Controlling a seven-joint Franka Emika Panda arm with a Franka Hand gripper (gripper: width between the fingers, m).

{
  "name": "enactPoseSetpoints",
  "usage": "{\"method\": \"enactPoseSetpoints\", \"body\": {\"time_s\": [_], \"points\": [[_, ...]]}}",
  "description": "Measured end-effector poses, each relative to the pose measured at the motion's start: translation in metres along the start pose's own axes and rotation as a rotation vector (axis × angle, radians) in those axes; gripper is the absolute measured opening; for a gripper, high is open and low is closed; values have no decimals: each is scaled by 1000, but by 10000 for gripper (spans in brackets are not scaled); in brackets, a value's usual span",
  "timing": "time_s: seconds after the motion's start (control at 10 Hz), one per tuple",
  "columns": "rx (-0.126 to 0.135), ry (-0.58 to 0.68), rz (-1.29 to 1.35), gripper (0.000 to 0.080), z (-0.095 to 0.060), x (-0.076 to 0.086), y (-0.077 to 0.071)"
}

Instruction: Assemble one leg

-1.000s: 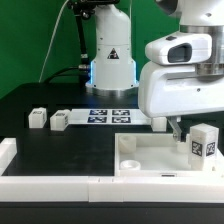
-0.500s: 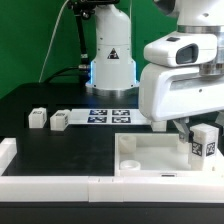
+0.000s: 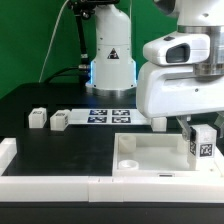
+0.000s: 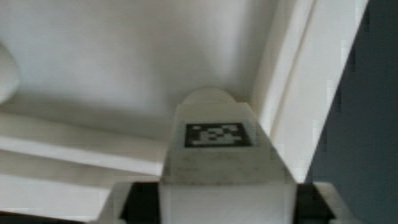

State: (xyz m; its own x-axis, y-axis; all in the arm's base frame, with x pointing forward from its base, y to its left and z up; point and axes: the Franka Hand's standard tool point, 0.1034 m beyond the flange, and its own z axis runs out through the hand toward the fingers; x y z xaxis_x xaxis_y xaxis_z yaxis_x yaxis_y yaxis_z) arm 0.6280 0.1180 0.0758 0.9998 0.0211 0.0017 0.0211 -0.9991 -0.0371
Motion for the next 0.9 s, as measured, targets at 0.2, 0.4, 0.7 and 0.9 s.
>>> {"method": "enactPoseSetpoints", "body": {"time_s": [0.2,0.4,0.7,0.9], "points": [[15,-2,240,291,0,0,1],[8,-2,401,291,0,1,7],[-17,7,648,297,-1,0,17],[-44,16,773,301,-2,0,27]]}}
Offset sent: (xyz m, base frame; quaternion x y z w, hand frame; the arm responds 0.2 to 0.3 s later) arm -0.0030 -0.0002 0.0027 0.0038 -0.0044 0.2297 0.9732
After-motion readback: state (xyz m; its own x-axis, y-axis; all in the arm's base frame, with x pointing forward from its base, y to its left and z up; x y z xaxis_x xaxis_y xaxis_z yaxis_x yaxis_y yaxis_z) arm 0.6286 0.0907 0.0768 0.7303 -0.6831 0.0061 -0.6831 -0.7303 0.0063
